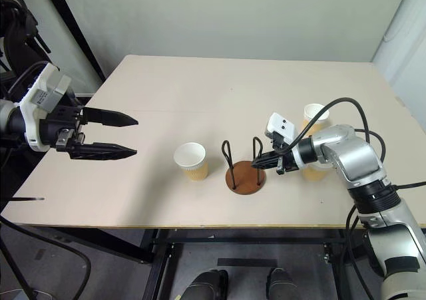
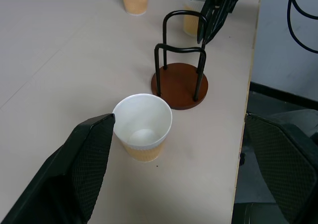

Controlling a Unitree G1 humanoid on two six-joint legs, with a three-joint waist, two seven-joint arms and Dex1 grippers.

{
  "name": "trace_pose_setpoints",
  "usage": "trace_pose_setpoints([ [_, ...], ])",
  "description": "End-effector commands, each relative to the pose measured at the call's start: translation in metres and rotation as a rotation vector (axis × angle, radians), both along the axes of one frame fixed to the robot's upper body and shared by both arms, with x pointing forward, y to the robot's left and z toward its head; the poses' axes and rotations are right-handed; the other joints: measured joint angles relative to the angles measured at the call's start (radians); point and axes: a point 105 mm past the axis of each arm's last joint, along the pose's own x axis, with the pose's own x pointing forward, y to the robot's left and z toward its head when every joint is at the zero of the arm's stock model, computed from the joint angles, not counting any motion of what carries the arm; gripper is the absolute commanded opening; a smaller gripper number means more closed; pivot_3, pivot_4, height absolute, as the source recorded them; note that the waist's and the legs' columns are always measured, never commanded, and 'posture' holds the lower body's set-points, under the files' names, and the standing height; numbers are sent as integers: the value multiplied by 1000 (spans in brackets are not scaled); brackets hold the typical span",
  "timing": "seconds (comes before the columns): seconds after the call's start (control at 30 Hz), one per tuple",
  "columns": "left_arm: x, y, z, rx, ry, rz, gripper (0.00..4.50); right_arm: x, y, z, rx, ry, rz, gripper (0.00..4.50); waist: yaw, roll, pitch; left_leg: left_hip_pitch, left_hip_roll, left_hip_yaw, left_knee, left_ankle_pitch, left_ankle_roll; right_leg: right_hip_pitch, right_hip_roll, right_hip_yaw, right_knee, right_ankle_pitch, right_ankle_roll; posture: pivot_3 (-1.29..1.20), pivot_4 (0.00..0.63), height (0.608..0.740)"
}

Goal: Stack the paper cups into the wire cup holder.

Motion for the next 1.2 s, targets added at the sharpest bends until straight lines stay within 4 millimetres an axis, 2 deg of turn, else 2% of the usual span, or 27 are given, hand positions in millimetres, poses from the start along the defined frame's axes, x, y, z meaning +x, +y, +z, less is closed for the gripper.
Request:
trace_pose_setpoints([
  [0.03, -5, 1, 12, 16, -48, 0, 4500, 0, -5, -8, -60, -28, 3, 312, 0, 0, 0, 0, 0, 0, 0, 0, 0, 0, 0, 0, 0, 0, 0, 0, 150, 740],
  [0.13, -4, -1, 12, 16, -51, -3, 4500, -3, -9, -8, -73, -24, 11, 1156, 1, 0, 0, 0, 0, 0, 0, 0, 0, 0, 0, 0, 0, 0, -1, 0, 150, 740],
  [0.43, 1, -5, 11, 12, -58, -23, 4500, -13, -19, -2, -95, -25, 16, 4336, 1, 0, 0, 0, 0, 0, 0, -1, -1, 0, 0, 0, 0, 0, -1, 0, 150, 740],
  [0.6, 3, -7, 13, 6, -66, -30, 4500, -24, -39, 19, -125, -56, 15, 4336, 5, 0, 0, -1, 0, 0, 0, -1, -1, 0, 0, 0, -1, 0, -1, 0, 150, 740],
  [0.77, 5, -8, 16, -7, -77, -33, 4500, -34, -48, 42, -113, -82, 20, 4336, 5, -1, 0, -1, 0, 0, 0, -1, -1, 1, 0, 0, -1, -1, -1, 0, 150, 740],
  [0.87, 9, -10, 21, -30, -94, -34, 4500, -15, -57, 67, -95, -186, -69, 4336, 1, 0, 0, 0, 0, 0, -1, -1, -1, 0, 1, 1, -1, -1, -1, 0, 150, 740],
  [1.0, 12, -14, 27, -44, -110, -43, 4500, 30, -71, 91, -127, -366, -212, 4336, -1, 0, 0, 0, 0, 0, -1, 1, 0, 0, 1, 1, 0, 0, -2, 0, 150, 740],
  [1.1, 13, -15, 30, -46, -117, -51, 4500, 56, -79, 94, -188, -434, -255, 4336, -1, 0, 0, 1, 1, -2, -1, 1, 0, 0, 1, 1, 0, 0, -2, 0, 150, 740],
  [1.2, 14, -16, 31, -44, -120, -55, 4500, 76, -84, 89, -259, -463, -258, 4336, -1, 0, 0, 1, 2, -2, -1, 1, 0, -1, 2, 0, 0, 0, -2, 0, 150, 740],
])
